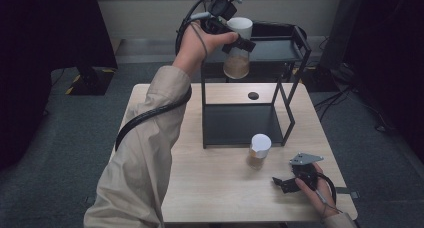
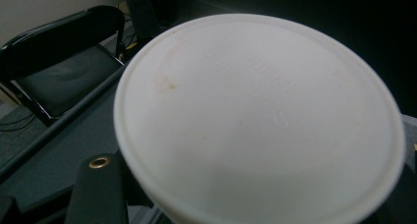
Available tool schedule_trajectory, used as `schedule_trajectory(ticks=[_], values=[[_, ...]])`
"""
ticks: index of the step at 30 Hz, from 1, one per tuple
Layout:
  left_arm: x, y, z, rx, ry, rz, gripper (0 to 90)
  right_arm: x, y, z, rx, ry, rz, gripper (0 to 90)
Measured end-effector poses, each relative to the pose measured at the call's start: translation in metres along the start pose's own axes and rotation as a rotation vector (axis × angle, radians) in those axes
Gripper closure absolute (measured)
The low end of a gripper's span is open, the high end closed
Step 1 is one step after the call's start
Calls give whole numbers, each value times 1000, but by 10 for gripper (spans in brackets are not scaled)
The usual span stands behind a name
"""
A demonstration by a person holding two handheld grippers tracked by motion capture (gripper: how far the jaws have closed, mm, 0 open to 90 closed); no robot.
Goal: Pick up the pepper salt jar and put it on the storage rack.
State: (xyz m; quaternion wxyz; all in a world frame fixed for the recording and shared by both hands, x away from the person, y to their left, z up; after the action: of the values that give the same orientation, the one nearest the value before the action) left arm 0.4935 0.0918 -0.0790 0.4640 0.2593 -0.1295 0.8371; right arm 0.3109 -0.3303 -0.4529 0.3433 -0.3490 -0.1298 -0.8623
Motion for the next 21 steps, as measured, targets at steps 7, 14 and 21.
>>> schedule_trajectory(ticks=[7, 14, 21], values=[[-3, -8, 14, 13, 9, 32, 345, 0, 0, 0, 0, 0, 0, 0], [-9, -17, 20, 28, 6, 65, 345, 0, 0, 0, 1, 0, 1, 0], [-17, -26, 19, 47, -8, 111, 345, 0, 0, 0, 2, 0, 1, 0]])
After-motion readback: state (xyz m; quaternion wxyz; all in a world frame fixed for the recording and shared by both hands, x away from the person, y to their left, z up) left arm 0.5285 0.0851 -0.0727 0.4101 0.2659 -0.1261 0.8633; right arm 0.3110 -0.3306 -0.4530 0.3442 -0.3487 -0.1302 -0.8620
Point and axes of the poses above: each handheld gripper's, and its own axes: x roughly backward along the jaws, z roughly out of its top, y roughly to its right, the point moved 5 cm from there along -x, roughly forward along the jaws, and after that the axes turned 3 degrees about z, right-handed, at the moved point
